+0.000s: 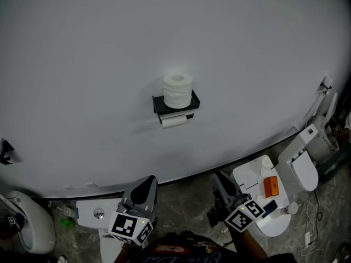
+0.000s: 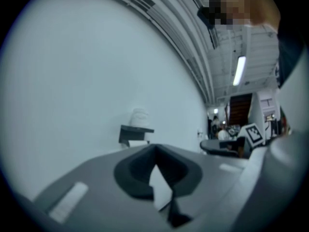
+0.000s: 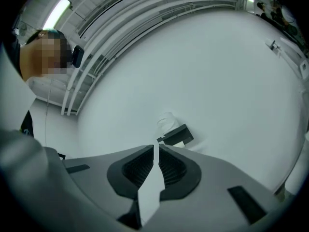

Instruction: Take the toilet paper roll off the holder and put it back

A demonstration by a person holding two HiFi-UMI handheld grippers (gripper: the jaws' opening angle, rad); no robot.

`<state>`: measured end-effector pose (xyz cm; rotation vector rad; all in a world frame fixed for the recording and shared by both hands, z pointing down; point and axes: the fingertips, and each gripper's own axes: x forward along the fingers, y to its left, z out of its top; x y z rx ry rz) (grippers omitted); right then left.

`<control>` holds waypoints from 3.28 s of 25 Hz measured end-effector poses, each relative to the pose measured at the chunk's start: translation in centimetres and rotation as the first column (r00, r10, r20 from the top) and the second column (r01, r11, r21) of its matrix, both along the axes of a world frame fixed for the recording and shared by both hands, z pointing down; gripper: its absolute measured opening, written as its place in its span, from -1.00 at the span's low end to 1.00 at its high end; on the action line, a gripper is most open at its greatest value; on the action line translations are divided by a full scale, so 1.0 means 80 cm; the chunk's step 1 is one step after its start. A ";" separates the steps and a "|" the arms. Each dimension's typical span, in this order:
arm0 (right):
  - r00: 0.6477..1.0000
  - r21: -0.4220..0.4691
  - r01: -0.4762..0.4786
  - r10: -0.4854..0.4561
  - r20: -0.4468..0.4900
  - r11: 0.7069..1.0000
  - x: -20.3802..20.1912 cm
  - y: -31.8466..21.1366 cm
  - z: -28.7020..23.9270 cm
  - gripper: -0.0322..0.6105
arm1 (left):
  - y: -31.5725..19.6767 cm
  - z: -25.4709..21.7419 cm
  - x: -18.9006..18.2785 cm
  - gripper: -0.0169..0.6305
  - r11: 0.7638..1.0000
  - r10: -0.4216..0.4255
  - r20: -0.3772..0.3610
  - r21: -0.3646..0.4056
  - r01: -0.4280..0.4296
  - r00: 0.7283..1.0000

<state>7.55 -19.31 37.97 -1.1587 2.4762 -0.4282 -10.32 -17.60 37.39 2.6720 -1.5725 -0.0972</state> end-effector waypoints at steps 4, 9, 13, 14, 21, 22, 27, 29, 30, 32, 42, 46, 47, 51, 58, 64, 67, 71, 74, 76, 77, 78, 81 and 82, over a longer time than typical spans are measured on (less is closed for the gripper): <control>0.982 0.122 0.113 -0.092 -0.167 0.986 -0.011 -0.041 -0.037 -0.84 | -0.012 -0.001 0.004 -0.95 1.000 0.003 -0.012 0.013 -0.003 1.000; 0.915 0.253 0.250 -0.142 -0.376 0.935 -0.033 -0.111 -0.116 -0.80 | -0.026 0.000 0.004 -0.95 1.000 0.003 -0.029 0.003 -0.003 1.000; 0.853 0.273 0.347 -0.180 -0.491 0.897 -0.058 -0.169 -0.167 -0.54 | -0.033 -0.003 -0.005 -0.95 1.000 -0.020 -0.021 0.005 0.020 1.000; 0.832 0.268 0.374 -0.193 -0.521 0.888 -0.065 -0.183 -0.176 -0.52 | -0.035 -0.002 -0.009 -0.95 0.999 -0.032 -0.024 0.003 0.032 0.999; 0.589 0.086 0.531 -0.295 -0.752 0.843 -0.127 -0.265 -0.198 -0.35 | -0.041 0.005 -0.033 -0.95 0.996 -0.094 -0.030 -0.013 0.093 0.995; 0.554 0.064 0.539 -0.297 -0.778 0.840 -0.135 -0.274 -0.199 -0.34 | -0.042 0.006 -0.036 -0.95 0.995 -0.103 -0.034 -0.017 0.102 0.994; 0.346 -0.110 0.586 -0.371 -0.862 0.803 -0.170 -0.288 -0.181 -0.31 | -0.042 0.014 -0.060 -0.95 0.986 -0.164 -0.043 -0.043 0.162 0.986; 0.232 -0.161 0.574 -0.348 -0.908 0.803 -0.175 -0.295 -0.164 -0.31 | -0.042 0.015 -0.068 -0.95 0.983 -0.182 -0.047 -0.044 0.180 0.982; 0.184 -0.185 0.565 -0.342 -0.922 0.804 -0.176 -0.299 -0.155 -0.31 | -0.041 0.015 -0.072 -0.95 0.982 -0.188 -0.048 -0.043 0.186 0.981; 0.108 -0.224 0.549 -0.334 -0.936 0.805 -0.176 -0.306 -0.142 -0.30 | -0.042 0.014 -0.078 -0.95 0.979 -0.200 -0.048 -0.042 0.198 0.979; -0.028 -0.381 0.495 -0.424 -0.905 0.781 -0.184 -0.314 -0.126 -0.30 | -0.049 0.016 -0.085 -0.95 0.976 -0.211 -0.065 -0.058 0.208 0.975; -0.024 -0.367 0.491 -0.409 -0.912 0.790 -0.183 -0.314 -0.125 -0.30 | -0.049 0.020 -0.081 -0.95 0.979 -0.201 -0.073 -0.059 0.197 0.977; -0.014 -0.355 0.493 -0.401 -0.916 0.794 -0.183 -0.314 -0.125 -0.30 | -0.049 0.020 -0.081 -0.95 0.979 -0.199 -0.073 -0.059 0.195 0.977; 0.064 -0.281 0.501 -0.359 -0.931 0.818 -0.174 -0.309 -0.133 -0.30 | -0.046 0.019 -0.075 -0.95 0.981 -0.187 -0.069 -0.062 0.183 0.980; 0.482 -0.070 0.458 -0.314 -0.818 0.886 -0.128 -0.306 -0.156 -0.31 | -0.043 0.020 -0.061 -0.95 0.986 -0.157 -0.062 -0.060 0.153 0.986; 0.734 0.068 0.349 -0.228 -0.639 0.935 -0.076 -0.283 -0.169 -0.31 | -0.044 0.006 -0.043 -0.95 0.994 -0.108 -0.036 -0.030 0.107 0.993; 0.801 0.110 0.316 -0.203 -0.564 0.943 -0.060 -0.255 -0.170 -0.31 | -0.045 -0.004 -0.036 -0.95 0.996 -0.090 -0.027 -0.011 0.090 0.996; 0.866 0.135 0.274 -0.183 -0.466 0.952 -0.046 -0.205 -0.145 -0.31 | -0.038 -0.012 -0.026 -0.95 0.998 -0.069 -0.035 0.011 0.069 0.997; 0.901 0.162 0.232 -0.149 -0.406 0.959 -0.035 -0.172 -0.124 -0.31 | -0.035 -0.013 -0.017 -0.95 0.999 -0.051 -0.028 0.007 0.052 0.998; 0.919 0.166 0.202 -0.128 -0.373 0.965 -0.028 -0.155 -0.110 -0.31 | -0.034 -0.013 -0.013 -0.95 0.999 -0.043 -0.028 0.003 0.044 0.999; 0.927 0.163 0.188 -0.120 -0.354 0.969 -0.025 -0.147 -0.104 -0.31 | -0.034 -0.013 -0.011 -0.95 0.999 -0.041 -0.032 0.003 0.041 0.999; 0.936 0.159 0.174 -0.113 -0.334 0.972 -0.021 -0.140 -0.098 -0.31 | -0.033 -0.013 -0.009 -0.95 0.999 -0.039 -0.036 0.004 0.040 0.999; 0.957 0.153 0.138 -0.092 -0.274 0.979 -0.011 -0.116 -0.083 -0.31 | -0.029 -0.012 -0.002 -0.95 1.000 -0.031 -0.030 0.005 0.031 0.999; 0.964 0.156 0.128 -0.086 -0.251 0.979 -0.007 -0.107 -0.079 -0.31 | -0.028 -0.012 0.000 -0.95 1.000 -0.030 -0.027 0.006 0.030 0.999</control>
